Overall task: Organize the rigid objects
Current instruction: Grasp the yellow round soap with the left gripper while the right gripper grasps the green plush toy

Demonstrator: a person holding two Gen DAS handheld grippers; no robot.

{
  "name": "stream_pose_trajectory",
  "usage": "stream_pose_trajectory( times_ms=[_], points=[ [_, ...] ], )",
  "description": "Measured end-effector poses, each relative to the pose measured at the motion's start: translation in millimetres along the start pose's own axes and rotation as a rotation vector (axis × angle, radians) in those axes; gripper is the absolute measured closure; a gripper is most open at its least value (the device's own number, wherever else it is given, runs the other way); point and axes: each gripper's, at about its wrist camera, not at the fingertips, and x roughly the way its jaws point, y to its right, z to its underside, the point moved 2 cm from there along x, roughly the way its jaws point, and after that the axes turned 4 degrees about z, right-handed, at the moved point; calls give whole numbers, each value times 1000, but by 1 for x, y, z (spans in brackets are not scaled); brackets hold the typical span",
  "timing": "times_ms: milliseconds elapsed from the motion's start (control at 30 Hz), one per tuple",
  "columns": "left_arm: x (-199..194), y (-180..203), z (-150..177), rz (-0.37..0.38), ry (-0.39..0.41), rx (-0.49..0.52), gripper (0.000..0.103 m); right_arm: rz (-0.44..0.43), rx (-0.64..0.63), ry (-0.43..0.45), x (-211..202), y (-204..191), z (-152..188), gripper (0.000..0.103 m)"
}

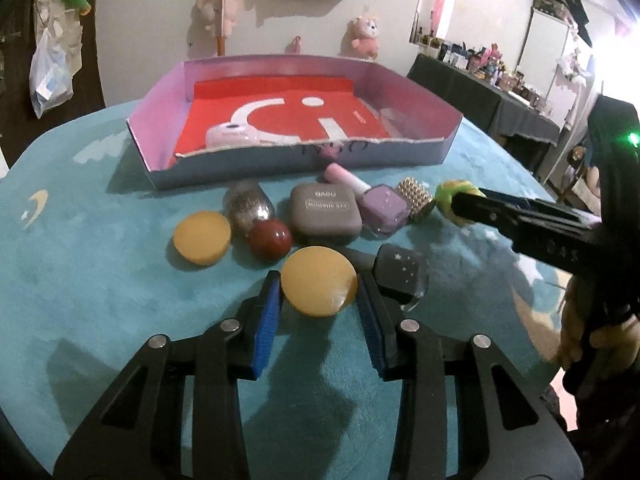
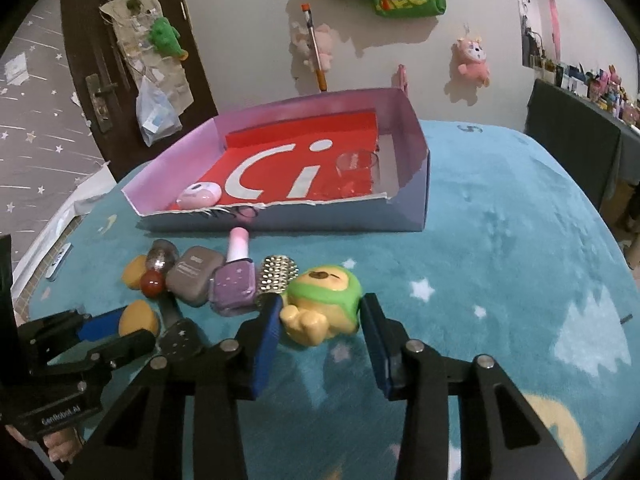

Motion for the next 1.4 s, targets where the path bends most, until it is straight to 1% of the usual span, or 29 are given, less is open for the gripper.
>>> stream_pose_trajectory(
  times_ms=[167,267,367,500,633,700,767,833,900,1067,1133,1267,1367,1400],
  points=[
    [-6,-3,-5,-3,28,-3,67,-54,-13,33,-20,-12,4,62],
    [-5,-4,-5,-3,27,-5,67,-53,-37,43,-27,-21,11,62],
    [-5,-4,-2,1,24,-7,67,-77,-38,23,-27,-25,19,62],
    [-3,-5,4,8,14,-9,67,-68,-65,15,-29,-28,30,62],
    [7,-7,17,43,-33,-34,67,-56,-100,20,-34,-31,38,62],
    [3,-6,20,39,-12,-26,67,-53,-112,21,-37,-32,44,61],
    [3,-4,21,47,-13,-18,63,-58,-122,25,-39,-30,48,61],
    [3,-2,22,69,-12,-16,47,-73,-119,14,-38,-29,52,58],
    [2,0,23,67,-4,-10,41,-86,-109,4,-35,-28,56,57],
    [4,0,22,40,-8,-2,41,-80,-131,-3,-28,-35,62,51],
    [5,-1,21,41,-8,-8,40,-77,-140,5,-26,-38,63,44],
    [5,-4,19,38,-9,-21,40,-78,-137,23,-26,-40,66,42],
    [6,-6,17,36,-10,-30,40,-63,-142,37,-26,-40,66,41],
    [6,-6,17,34,-10,-30,40,-58,-143,44,-27,-40,66,39]
  ],
)
